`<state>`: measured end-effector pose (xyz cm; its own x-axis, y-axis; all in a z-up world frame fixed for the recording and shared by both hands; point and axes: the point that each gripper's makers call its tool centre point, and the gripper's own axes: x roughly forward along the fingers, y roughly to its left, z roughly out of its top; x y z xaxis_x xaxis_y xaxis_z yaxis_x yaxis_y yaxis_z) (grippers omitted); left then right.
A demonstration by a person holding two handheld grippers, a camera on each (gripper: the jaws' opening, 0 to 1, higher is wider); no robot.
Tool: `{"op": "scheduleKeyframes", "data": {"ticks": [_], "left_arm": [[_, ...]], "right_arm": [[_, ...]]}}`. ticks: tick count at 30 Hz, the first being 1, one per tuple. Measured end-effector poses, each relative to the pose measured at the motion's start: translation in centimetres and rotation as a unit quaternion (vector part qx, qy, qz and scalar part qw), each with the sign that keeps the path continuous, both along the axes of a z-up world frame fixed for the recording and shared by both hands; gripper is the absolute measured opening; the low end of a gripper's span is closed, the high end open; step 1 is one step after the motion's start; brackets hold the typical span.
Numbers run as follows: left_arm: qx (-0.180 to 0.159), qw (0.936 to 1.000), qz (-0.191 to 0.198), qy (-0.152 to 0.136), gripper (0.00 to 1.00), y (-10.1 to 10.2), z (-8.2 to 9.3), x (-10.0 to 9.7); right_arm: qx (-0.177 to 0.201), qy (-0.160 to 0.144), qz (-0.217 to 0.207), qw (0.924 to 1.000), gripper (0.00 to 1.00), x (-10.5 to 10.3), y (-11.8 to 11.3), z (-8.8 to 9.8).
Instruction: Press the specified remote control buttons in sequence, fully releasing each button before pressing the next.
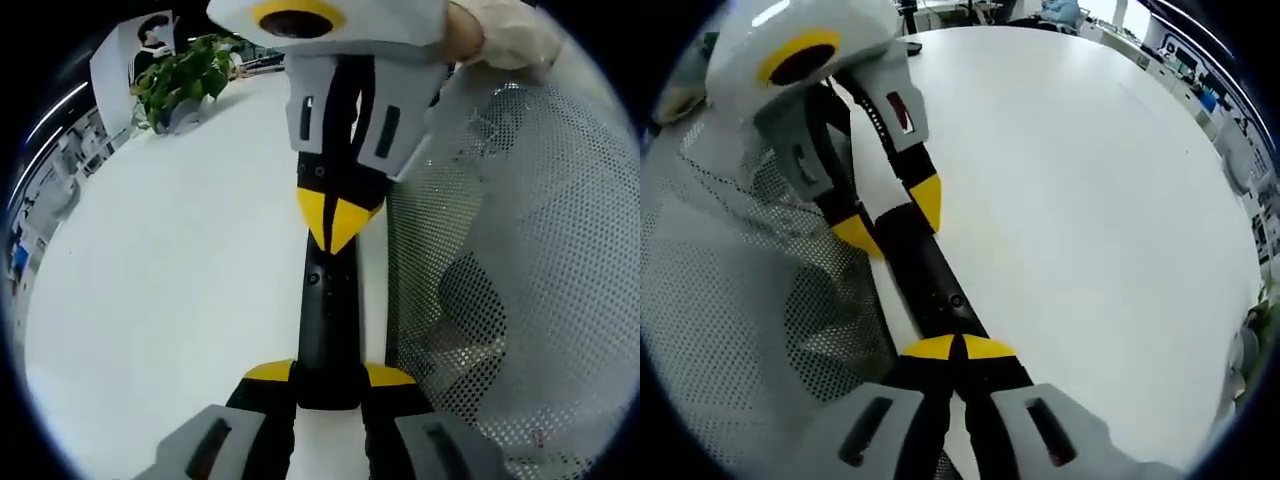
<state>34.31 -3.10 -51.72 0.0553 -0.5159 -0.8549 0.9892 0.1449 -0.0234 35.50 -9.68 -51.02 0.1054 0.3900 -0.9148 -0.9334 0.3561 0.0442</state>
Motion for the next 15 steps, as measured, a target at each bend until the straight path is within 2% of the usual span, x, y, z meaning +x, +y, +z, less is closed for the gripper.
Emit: {"op": "scheduleKeyframes", "data": {"ticks": [3,5,7,9,15], "left_arm": [[0.001,1.0,0.0,0.0,0.25,0.0,0.0,0.0],[0.001,1.0,0.0,0.0,0.25,0.0,0.0,0.0],[0.001,1.0,0.0,0.0,0.25,0.0,0.0,0.0],[0.001,1.0,0.001,0.0,0.25,0.0,0.0,0.0],[0.0,1.0,0.001,0.0,0.25,0.0,0.0,0.1]], "right_arm": [[0.033,-0.001,-0.019,0.9993,0.0,0.0,-0.1,0.1],[0.031,0.0,-0.02,0.9993,0.0,0.0,0.0,0.1],[0.022,-0.009,-0.001,0.9997,0.0,0.0,0.2,0.2],[0.036,-0.015,0.019,0.9991,0.0,-0.2,0.8,0.4],[0.031,-0.023,0.034,0.9987,0.0,-0.3,1.0,0.3]]}}
